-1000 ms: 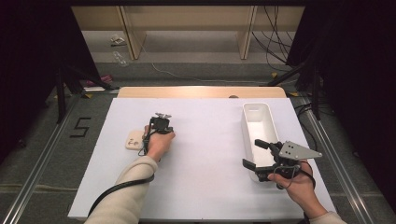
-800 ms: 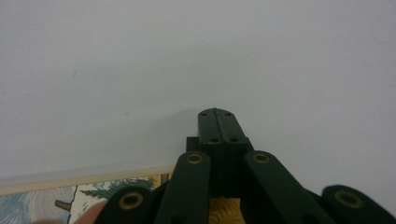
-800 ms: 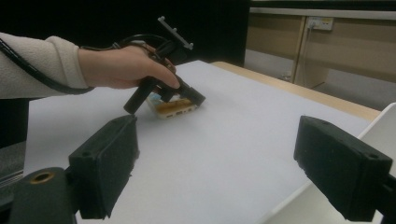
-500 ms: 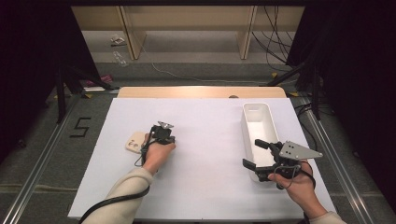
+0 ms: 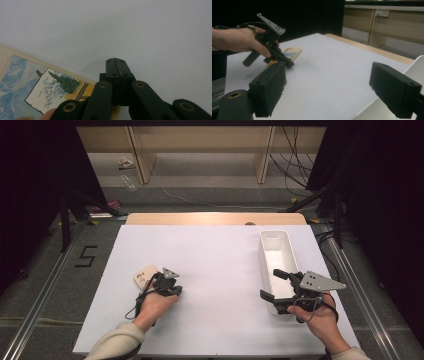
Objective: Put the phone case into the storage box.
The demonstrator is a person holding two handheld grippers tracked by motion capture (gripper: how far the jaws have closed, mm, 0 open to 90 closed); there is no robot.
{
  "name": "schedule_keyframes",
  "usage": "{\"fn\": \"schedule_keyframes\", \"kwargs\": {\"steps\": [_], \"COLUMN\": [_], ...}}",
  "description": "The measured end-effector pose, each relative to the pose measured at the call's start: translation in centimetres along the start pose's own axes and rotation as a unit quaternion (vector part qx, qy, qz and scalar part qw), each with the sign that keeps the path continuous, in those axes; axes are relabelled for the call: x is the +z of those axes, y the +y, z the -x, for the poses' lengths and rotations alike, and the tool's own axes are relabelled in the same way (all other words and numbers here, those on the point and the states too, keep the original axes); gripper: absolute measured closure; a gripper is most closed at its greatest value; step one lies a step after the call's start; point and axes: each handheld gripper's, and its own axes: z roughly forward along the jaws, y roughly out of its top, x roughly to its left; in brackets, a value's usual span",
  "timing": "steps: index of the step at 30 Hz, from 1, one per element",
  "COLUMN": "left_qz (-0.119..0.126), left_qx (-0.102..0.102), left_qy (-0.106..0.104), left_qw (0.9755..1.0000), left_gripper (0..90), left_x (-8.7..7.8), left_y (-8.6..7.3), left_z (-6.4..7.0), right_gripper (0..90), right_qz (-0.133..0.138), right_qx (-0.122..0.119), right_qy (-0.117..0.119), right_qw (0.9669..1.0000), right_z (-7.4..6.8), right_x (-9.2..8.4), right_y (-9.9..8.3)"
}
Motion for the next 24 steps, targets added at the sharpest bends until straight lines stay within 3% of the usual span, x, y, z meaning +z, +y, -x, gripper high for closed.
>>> {"fn": "schedule_keyframes", "kwargs": {"steps": [10,24], "left_qz": [-0.023,-0.046], "left_qx": [0.008,-0.013], "left_qy": [-0.002,0.005], "left_qw": [0.9997,0.9989], "left_gripper": [89.7,89.8], "left_x": [-2.3,-4.8], "left_y": [-2.6,-5.0], "left_z": [-0.8,-2.9], "right_gripper": [14.9,14.9], "right_qz": [0.002,0.003], "right_qx": [-0.001,0.000], "right_qy": [0.000,-0.002], "right_qw": [1.0000,1.0000], "right_z": [-0.1,0.0], "right_x": [0.0,-0.1], "right_y": [0.1,0.0]}}
